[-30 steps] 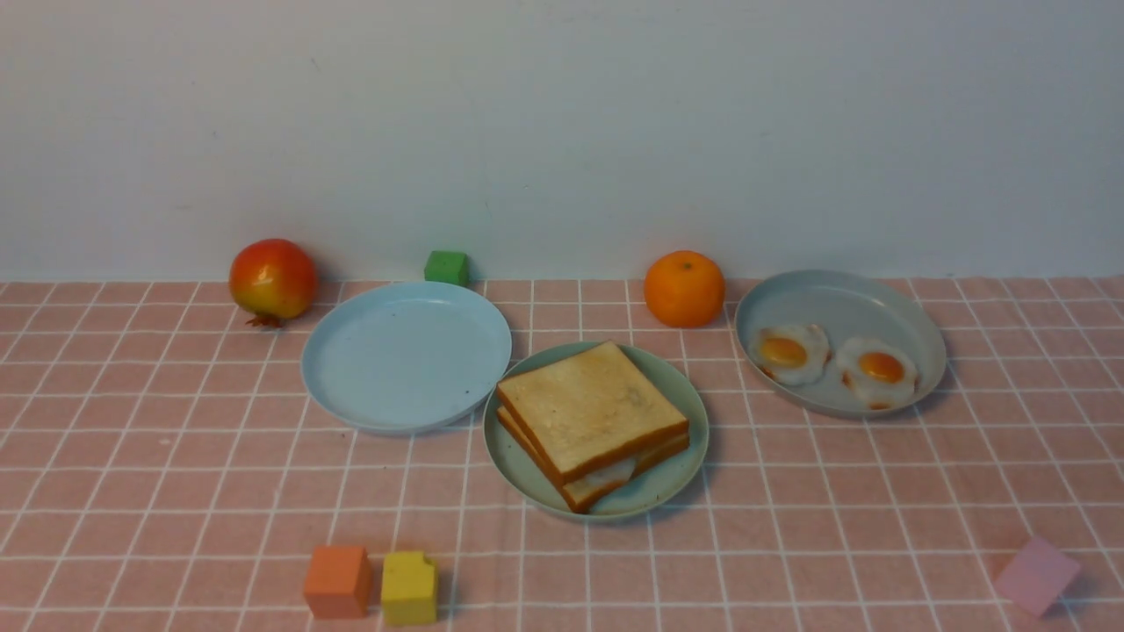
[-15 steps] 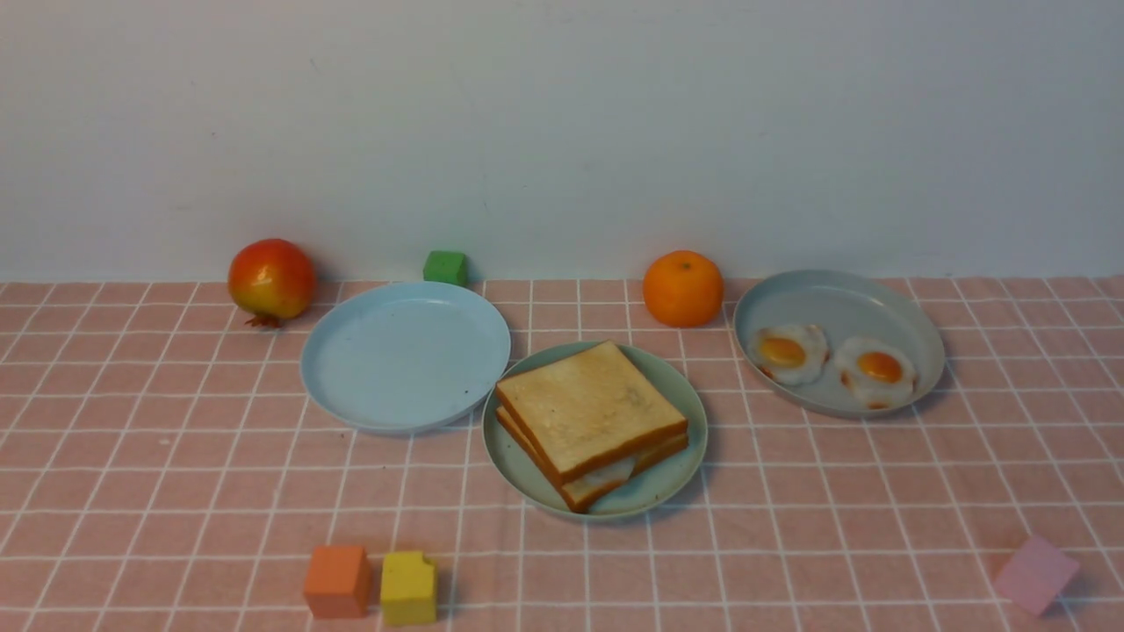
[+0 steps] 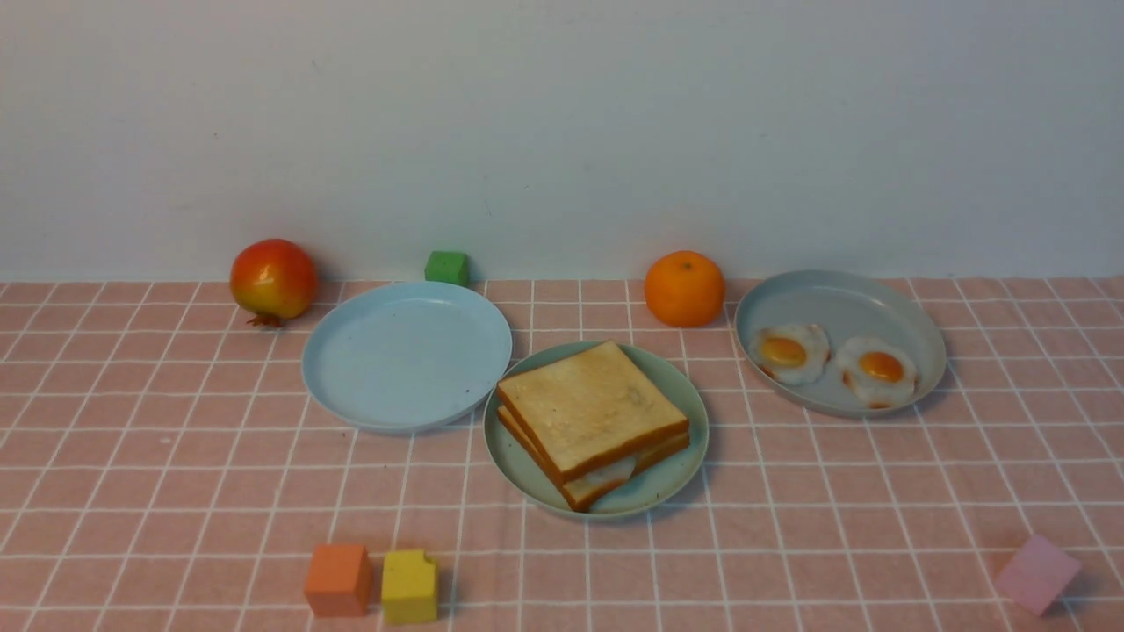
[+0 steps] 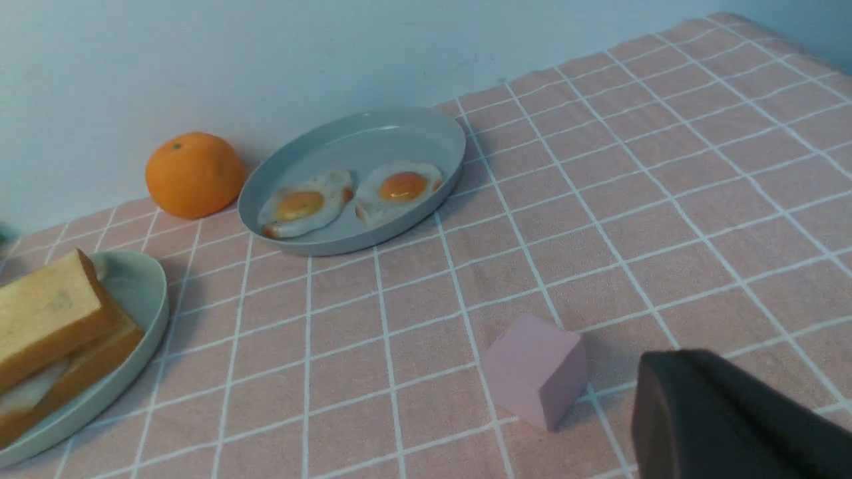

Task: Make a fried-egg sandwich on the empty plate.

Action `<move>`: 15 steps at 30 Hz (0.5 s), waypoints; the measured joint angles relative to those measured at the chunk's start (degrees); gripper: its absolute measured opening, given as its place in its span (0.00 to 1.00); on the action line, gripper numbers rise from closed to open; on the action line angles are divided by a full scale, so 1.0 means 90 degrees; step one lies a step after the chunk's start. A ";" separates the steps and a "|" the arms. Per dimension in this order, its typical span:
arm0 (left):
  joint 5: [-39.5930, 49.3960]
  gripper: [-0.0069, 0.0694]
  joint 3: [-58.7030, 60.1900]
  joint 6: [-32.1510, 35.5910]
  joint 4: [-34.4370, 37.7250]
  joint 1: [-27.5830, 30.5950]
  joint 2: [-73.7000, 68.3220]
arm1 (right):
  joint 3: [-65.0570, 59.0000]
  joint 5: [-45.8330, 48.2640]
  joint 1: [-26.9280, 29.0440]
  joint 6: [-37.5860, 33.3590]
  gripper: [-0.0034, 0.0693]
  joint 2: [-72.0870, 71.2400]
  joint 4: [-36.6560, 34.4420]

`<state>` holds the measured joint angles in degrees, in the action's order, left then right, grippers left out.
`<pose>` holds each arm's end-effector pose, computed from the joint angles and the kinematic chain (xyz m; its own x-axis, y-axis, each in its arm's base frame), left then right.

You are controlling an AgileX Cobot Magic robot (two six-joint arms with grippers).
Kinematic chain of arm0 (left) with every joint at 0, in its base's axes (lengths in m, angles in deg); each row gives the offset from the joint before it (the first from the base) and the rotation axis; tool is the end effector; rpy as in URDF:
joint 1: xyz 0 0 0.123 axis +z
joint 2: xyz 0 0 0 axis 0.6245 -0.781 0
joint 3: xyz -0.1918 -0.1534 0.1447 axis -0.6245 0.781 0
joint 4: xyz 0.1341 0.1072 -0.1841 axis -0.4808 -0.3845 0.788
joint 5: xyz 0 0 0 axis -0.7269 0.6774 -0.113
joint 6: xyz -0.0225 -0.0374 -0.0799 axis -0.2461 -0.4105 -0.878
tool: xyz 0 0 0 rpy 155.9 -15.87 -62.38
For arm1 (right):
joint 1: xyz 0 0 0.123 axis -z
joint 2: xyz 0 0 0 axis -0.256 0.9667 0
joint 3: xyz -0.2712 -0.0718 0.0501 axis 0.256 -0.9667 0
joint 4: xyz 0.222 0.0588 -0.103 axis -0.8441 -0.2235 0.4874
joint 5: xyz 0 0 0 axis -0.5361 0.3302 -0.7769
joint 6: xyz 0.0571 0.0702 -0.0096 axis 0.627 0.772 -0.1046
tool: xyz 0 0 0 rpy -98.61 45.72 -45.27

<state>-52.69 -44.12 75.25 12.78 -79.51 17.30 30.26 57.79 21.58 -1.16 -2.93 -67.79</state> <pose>0.0378 -0.0433 0.2470 -0.2319 -0.1713 -0.9575 0.6800 0.6753 -0.2855 0.0545 -0.0041 0.1784 -0.1938 0.2149 -0.9572 0.1329 0.9725 0.1914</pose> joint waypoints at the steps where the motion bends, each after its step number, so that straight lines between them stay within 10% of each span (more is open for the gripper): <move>1: 0.0000 0.11 -0.0001 0.0000 0.0000 0.0000 0.0000 | 0.0000 0.0052 -0.0061 -0.0008 0.05 -0.0005 0.0065; 15: 0.0020 0.11 0.0006 0.0000 0.0000 0.0000 0.0000 | 0.0012 0.0622 -0.0783 -0.0025 0.05 -0.0019 0.0549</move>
<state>-52.51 -44.07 75.25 12.78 -79.51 17.30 30.37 63.39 14.54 -1.39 -3.10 -62.85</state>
